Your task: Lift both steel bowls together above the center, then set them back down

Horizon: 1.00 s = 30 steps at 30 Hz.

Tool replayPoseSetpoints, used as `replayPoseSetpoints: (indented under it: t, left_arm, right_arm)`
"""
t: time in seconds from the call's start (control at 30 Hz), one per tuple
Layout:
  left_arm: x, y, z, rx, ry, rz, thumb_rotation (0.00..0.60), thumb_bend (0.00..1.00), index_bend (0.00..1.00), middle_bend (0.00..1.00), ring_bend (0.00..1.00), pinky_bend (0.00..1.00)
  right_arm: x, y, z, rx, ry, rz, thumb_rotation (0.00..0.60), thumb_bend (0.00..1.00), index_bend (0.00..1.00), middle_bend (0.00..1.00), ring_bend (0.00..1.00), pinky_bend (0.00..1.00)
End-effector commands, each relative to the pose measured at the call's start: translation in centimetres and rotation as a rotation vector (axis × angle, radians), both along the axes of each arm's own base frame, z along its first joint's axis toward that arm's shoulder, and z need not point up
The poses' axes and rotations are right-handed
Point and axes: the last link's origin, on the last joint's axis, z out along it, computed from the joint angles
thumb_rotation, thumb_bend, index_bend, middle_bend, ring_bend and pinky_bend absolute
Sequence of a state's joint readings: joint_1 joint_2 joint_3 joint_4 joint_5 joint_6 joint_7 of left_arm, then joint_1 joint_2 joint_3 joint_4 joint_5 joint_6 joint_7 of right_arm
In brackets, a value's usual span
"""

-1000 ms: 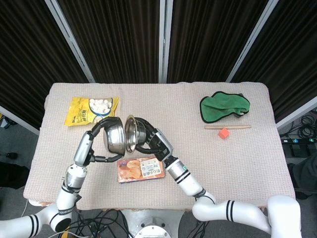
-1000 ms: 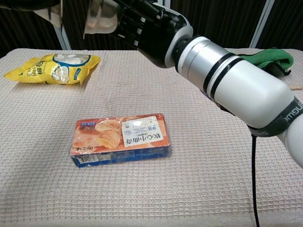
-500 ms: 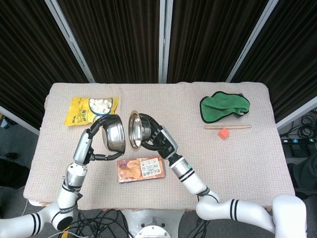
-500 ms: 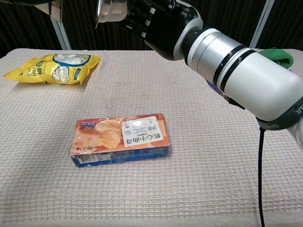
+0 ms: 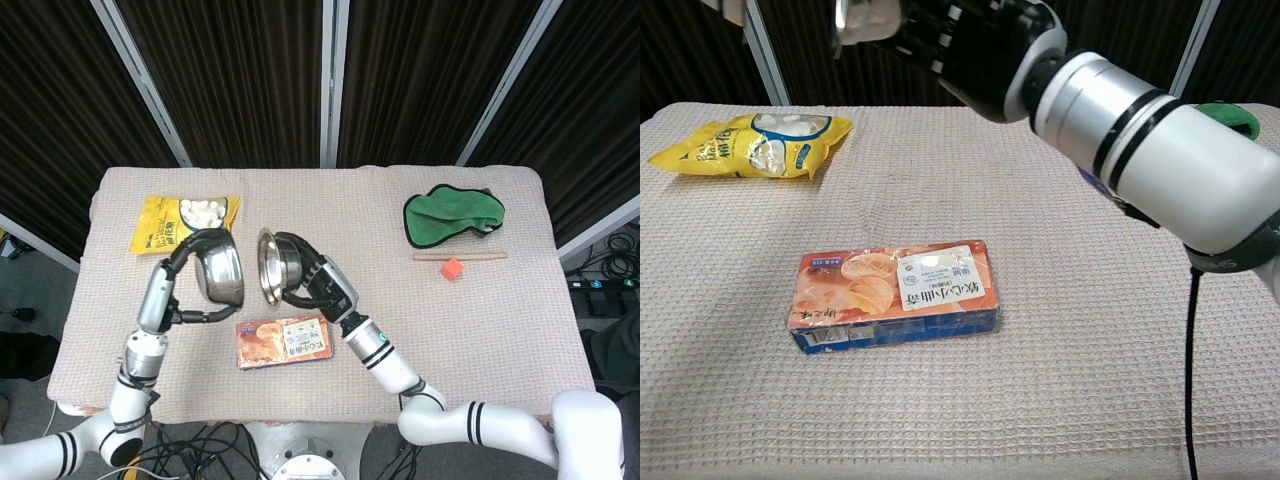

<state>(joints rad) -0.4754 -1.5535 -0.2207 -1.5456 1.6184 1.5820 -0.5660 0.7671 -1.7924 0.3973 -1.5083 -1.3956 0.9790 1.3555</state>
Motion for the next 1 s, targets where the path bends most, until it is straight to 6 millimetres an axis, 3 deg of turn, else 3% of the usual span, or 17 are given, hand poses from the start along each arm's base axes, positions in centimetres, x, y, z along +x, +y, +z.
replayPoseSetpoints:
  t: [0.03, 0.1, 0.2, 0.3, 0.4, 0.63, 0.73, 0.8, 0.9, 0.97, 1.0]
  left_arm:
    - [-5.0, 0.3, 1.9, 0.064, 0.156, 0.138, 0.600, 0.13, 0.44, 0.43, 0.36, 0.52]
    - [-8.6, 0.4, 2.6, 0.064, 0.323, 0.217, 0.600, 0.13, 0.45, 0.43, 0.36, 0.52]
    - [-13.6, 0.2, 3.2, -0.029, 0.663, 0.296, 0.600, 0.13, 0.46, 0.43, 0.37, 0.52]
    - [-16.8, 0.1, 3.4, -0.122, 0.890, 0.352, 0.600, 0.13, 0.45, 0.44, 0.37, 0.52]
    - [-18.5, 0.2, 2.8, -0.195, 1.006, 0.378, 0.600, 0.13, 0.45, 0.43, 0.37, 0.52]
    - [-19.7, 1.0, 1.6, -0.292, 1.129, 0.381, 0.600, 0.13, 0.44, 0.43, 0.36, 0.50]
    - [-19.9, 1.0, 1.3, -0.324, 1.139, 0.387, 0.600, 0.13, 0.36, 0.36, 0.30, 0.44]
    - [-19.8, 0.8, 1.2, -0.340, 1.127, 0.382, 0.600, 0.12, 0.25, 0.26, 0.21, 0.36]
    - [-19.4, 0.5, 1.4, -0.310, 1.096, 0.373, 0.600, 0.05, 0.03, 0.03, 0.04, 0.21]
    - [-19.1, 0.4, 1.7, -0.266, 1.054, 0.372, 0.600, 0.02, 0.00, 0.00, 0.00, 0.17]
    - [-19.0, 0.4, 1.8, -0.251, 1.035, 0.372, 0.600, 0.01, 0.00, 0.00, 0.00, 0.16]
  right_arm:
    - [-9.6, 0.5, 4.1, -0.406, 0.508, -0.125, 0.600, 0.22, 0.52, 0.41, 0.33, 0.46]
    - [-13.3, 2.0, 6.0, -0.538, 0.809, -0.174, 0.600, 0.24, 0.52, 0.41, 0.34, 0.46]
    - [-17.7, 4.8, 8.1, -0.599, 1.207, -0.210, 0.600, 0.24, 0.52, 0.41, 0.34, 0.46]
    - [-20.4, 7.5, 9.1, -0.551, 1.428, -0.230, 0.600, 0.24, 0.52, 0.40, 0.34, 0.46]
    - [-22.0, 9.3, 9.1, -0.492, 1.523, -0.236, 0.600, 0.24, 0.52, 0.40, 0.34, 0.46]
    - [-23.5, 10.7, 8.0, -0.395, 1.637, -0.171, 0.600, 0.25, 0.50, 0.38, 0.33, 0.44]
    - [-23.5, 10.8, 7.9, -0.367, 1.657, -0.151, 0.600, 0.25, 0.45, 0.35, 0.31, 0.41]
    - [-23.4, 10.8, 7.8, -0.353, 1.660, -0.142, 0.600, 0.23, 0.37, 0.31, 0.26, 0.36]
    - [-23.4, 10.7, 7.8, -0.347, 1.642, -0.116, 0.600, 0.09, 0.10, 0.10, 0.05, 0.13]
    - [-23.6, 10.5, 8.0, -0.352, 1.639, -0.118, 0.600, 0.01, 0.00, 0.00, 0.00, 0.00]
    - [-23.6, 10.5, 8.0, -0.356, 1.634, -0.120, 0.600, 0.00, 0.00, 0.00, 0.00, 0.00]
